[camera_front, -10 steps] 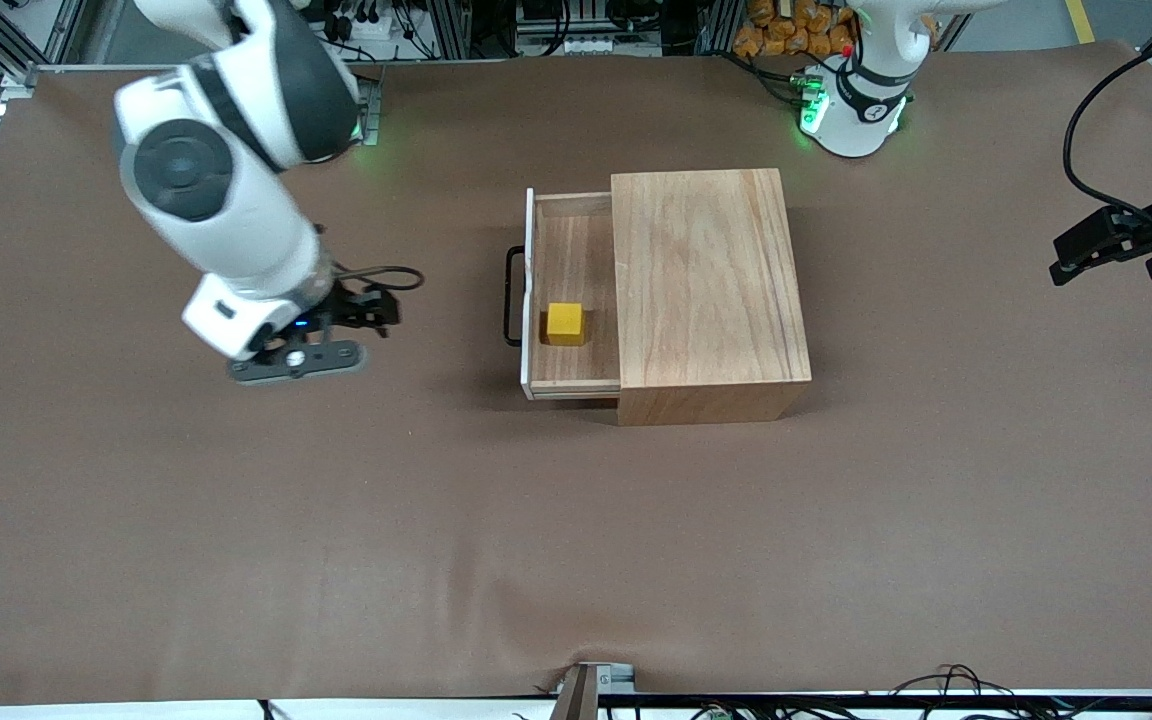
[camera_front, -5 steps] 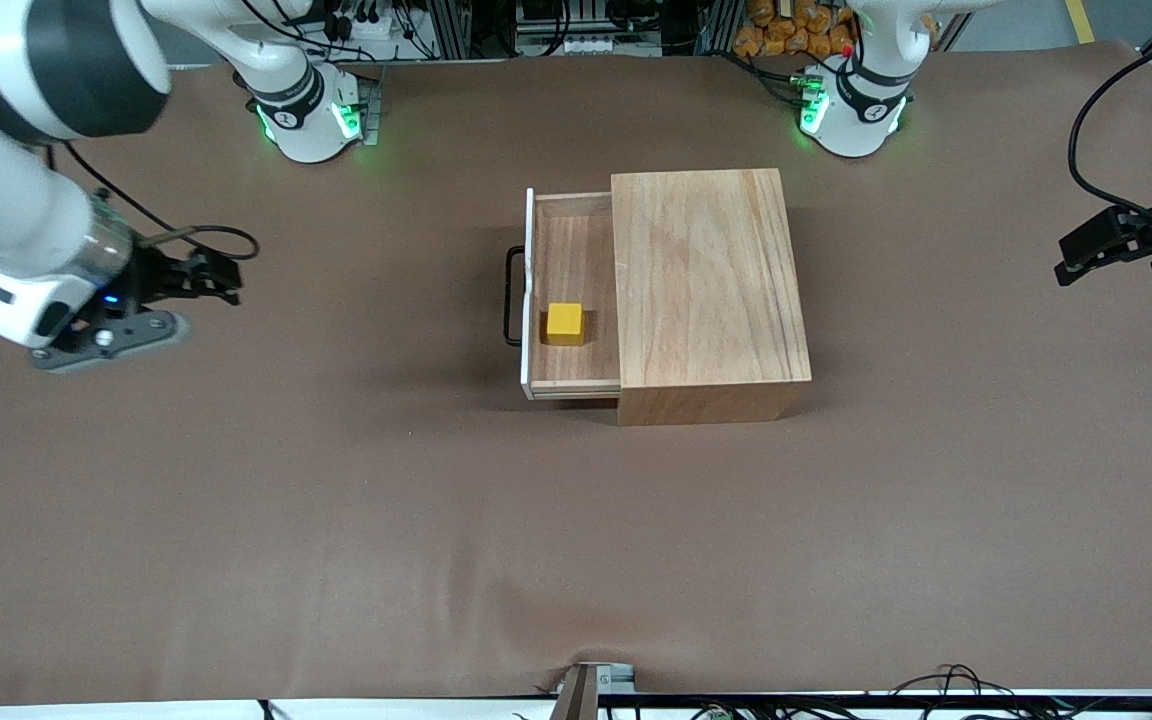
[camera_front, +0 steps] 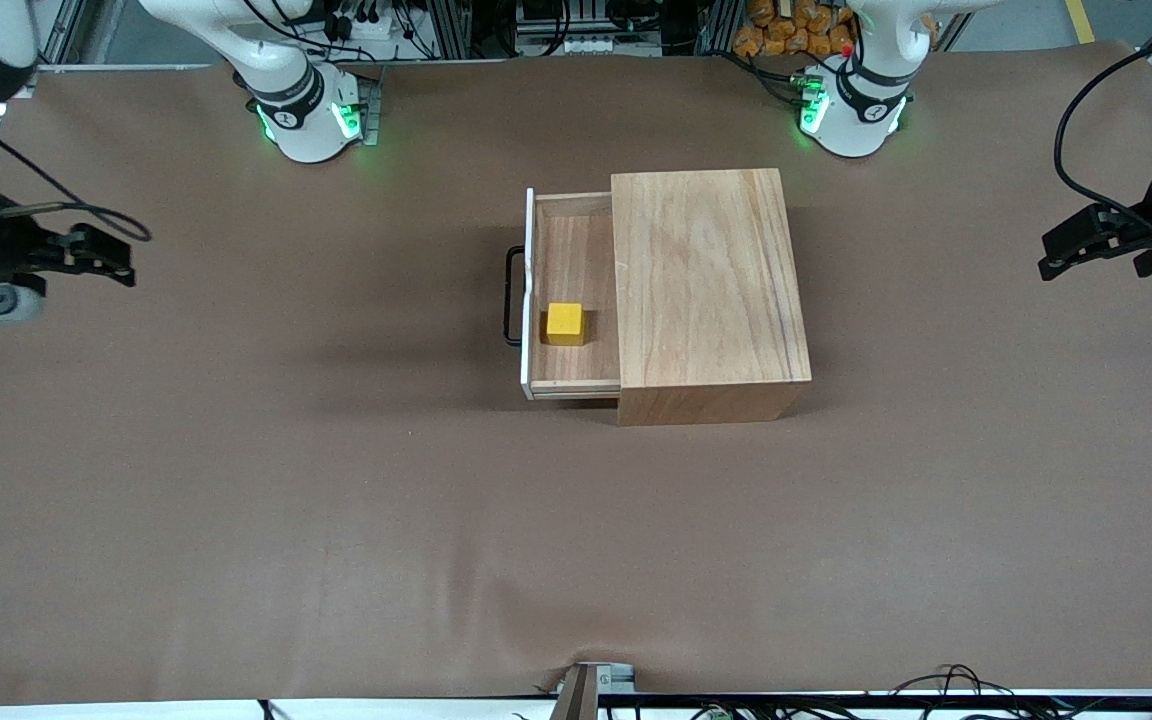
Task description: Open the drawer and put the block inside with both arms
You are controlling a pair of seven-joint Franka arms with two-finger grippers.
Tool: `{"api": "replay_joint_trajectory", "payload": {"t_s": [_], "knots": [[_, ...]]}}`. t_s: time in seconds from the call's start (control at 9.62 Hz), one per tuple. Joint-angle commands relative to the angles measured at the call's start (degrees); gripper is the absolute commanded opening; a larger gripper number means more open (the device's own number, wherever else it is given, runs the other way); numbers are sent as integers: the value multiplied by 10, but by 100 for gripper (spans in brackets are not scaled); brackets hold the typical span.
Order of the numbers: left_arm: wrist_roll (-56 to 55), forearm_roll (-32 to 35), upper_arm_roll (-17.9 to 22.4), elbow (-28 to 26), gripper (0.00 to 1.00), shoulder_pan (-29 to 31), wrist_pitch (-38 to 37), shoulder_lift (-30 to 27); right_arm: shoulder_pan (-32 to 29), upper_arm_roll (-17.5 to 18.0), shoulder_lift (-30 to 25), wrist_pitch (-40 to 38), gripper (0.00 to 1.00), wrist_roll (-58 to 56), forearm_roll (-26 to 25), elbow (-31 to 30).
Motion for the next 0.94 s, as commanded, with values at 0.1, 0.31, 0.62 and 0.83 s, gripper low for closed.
{"api": "replay_joint_trajectory", "payload": {"t_s": [0.1, 0.31, 0.62, 0.83], "knots": [[11, 5, -9, -38, 100, 6, -15, -45, 9, -13, -27, -1, 100, 7, 23, -2], [13, 3, -8, -37, 100, 10, -19, -50, 11, -17, -47, -5, 100, 7, 21, 0], [10, -2, -8, -34, 100, 10, -29, -50, 12, -22, -54, -11, 100, 10, 24, 0], [8, -3, -4, -30, 100, 10, -37, -49, 12, -22, -54, -20, 100, 25, 25, 0]]}}
